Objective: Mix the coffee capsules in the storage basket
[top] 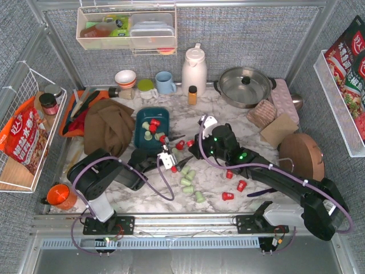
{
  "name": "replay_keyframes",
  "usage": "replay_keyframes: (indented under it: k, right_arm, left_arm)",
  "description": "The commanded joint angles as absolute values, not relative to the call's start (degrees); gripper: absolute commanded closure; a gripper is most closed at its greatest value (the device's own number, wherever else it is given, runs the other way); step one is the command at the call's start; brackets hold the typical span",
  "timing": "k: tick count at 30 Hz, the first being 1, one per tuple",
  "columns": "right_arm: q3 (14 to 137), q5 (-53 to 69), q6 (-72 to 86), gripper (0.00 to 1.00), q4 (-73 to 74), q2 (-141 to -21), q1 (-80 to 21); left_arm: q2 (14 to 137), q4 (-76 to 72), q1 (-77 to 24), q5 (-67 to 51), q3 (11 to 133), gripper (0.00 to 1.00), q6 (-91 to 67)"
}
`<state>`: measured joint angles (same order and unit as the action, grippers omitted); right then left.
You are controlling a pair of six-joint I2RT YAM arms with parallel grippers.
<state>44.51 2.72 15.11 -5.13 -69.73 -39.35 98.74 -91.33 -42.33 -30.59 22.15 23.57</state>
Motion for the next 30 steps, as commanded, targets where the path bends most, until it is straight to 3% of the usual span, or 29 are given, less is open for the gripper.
replay_keyframes:
  k: [1, 4, 9, 13, 17, 22, 30]
  right_arm:
    - [43.57, 5.43, 18.34, 0.77, -9.93, -69.56, -39.18]
    - [43.68, 6.72, 19.20, 0.77, -10.76, -70.00, -39.17]
    - [43.07, 7.67, 20.49, 0.77, -12.36, -69.88, -39.12]
    - [43.06, 8.20, 20.82, 0.77, -12.14, -69.96, -39.15]
    - [43.13, 8.35, 21.08, 0.72, -11.67, -70.30, -39.14]
    - [43.72, 6.64, 20.85, 0.53, -9.80, -69.66, -38.98]
    - [44.19, -4.39, 15.76, 0.46, -1.57, -63.59, -38.90]
  left_arm:
    - [99.45, -96.24, -44.09, -31.73, 23.26, 0.01, 25.26]
    - [99.34, -96.25, -45.02, -30.58, 23.29, 0.02, 26.27]
    - [99.23, -96.28, -45.33, -30.33, 23.20, 0.28, 26.42]
    - [99.27, -96.24, -45.40, -29.21, 23.12, 0.40, 26.37]
    - [99.10, -96.24, -45.55, -28.14, 23.12, 0.48, 26.70]
    - [99.27, -96.15, -45.53, -25.09, 23.03, 0.56, 25.84]
    - [99.13, -96.06, -43.31, -14.22, 22.50, 0.61, 15.12]
